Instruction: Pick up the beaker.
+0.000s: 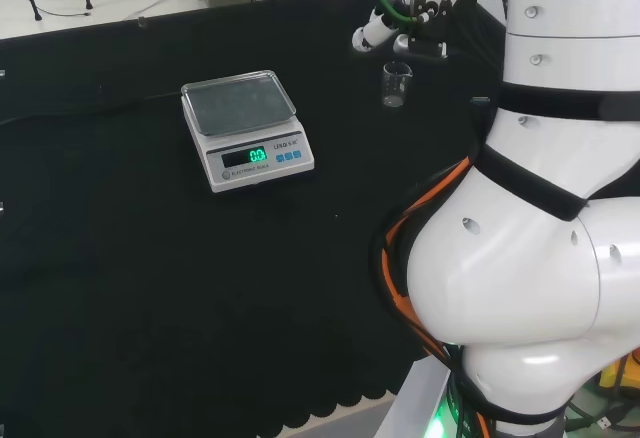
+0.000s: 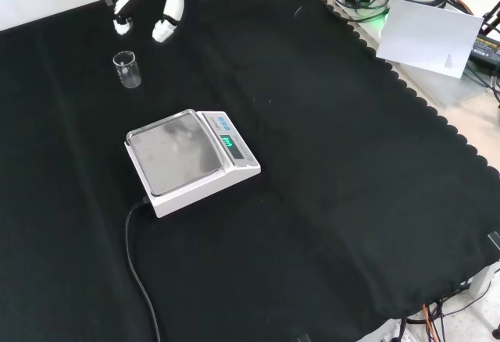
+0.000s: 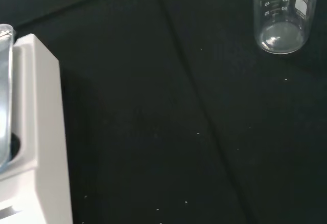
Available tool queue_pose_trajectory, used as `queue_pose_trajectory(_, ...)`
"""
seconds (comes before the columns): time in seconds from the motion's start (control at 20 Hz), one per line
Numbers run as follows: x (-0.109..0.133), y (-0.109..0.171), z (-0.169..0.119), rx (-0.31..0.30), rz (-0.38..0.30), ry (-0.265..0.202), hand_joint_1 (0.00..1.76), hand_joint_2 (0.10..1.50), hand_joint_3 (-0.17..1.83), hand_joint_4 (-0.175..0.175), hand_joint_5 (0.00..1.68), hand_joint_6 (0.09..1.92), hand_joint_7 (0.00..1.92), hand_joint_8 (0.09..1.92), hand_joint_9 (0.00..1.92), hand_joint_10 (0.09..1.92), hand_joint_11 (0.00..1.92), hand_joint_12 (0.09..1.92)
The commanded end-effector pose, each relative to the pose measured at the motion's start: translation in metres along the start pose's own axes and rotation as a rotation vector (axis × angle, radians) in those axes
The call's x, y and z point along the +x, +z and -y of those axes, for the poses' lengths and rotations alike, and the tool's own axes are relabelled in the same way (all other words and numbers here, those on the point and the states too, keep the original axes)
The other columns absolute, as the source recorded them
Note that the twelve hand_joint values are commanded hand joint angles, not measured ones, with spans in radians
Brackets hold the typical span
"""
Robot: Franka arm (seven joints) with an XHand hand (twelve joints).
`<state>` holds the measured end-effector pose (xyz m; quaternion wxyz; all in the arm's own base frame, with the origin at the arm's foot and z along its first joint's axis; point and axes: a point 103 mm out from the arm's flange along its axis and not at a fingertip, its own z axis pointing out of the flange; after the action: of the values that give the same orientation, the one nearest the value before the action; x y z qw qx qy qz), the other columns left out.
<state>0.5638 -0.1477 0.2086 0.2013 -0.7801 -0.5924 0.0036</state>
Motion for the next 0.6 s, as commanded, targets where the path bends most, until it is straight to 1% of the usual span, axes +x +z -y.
queue_pose_trajectory(0.05, -0.006, 0.015, -0.018, -0.077, 0.127, 0.026, 0.77, 0.78, 0.52, -0.101, 0.37, 0.86, 0.27, 0.86, 0.39, 0.92, 0.16, 1.46)
queue_pose_trajectory(0.1, -0.008, 0.018, -0.022, -0.085, 0.132, 0.029, 0.77, 0.78, 0.52, -0.101, 0.37, 0.86, 0.26, 0.85, 0.38, 0.92, 0.16, 1.46)
queue_pose_trajectory(0.15, -0.011, 0.021, -0.027, -0.079, 0.124, 0.034, 0.78, 0.78, 0.52, -0.101, 0.37, 0.85, 0.25, 0.85, 0.38, 0.92, 0.16, 1.46)
queue_pose_trajectory(0.35, -0.024, 0.025, -0.045, -0.046, 0.082, 0.043, 0.78, 0.78, 0.53, -0.1, 0.36, 0.86, 0.24, 0.87, 0.36, 0.93, 0.16, 1.46)
queue_pose_trajectory(0.6, -0.037, 0.022, -0.067, -0.011, 0.061, 0.048, 0.79, 0.77, 0.53, -0.1, 0.35, 0.86, 0.23, 0.87, 0.35, 0.94, 0.17, 1.46)
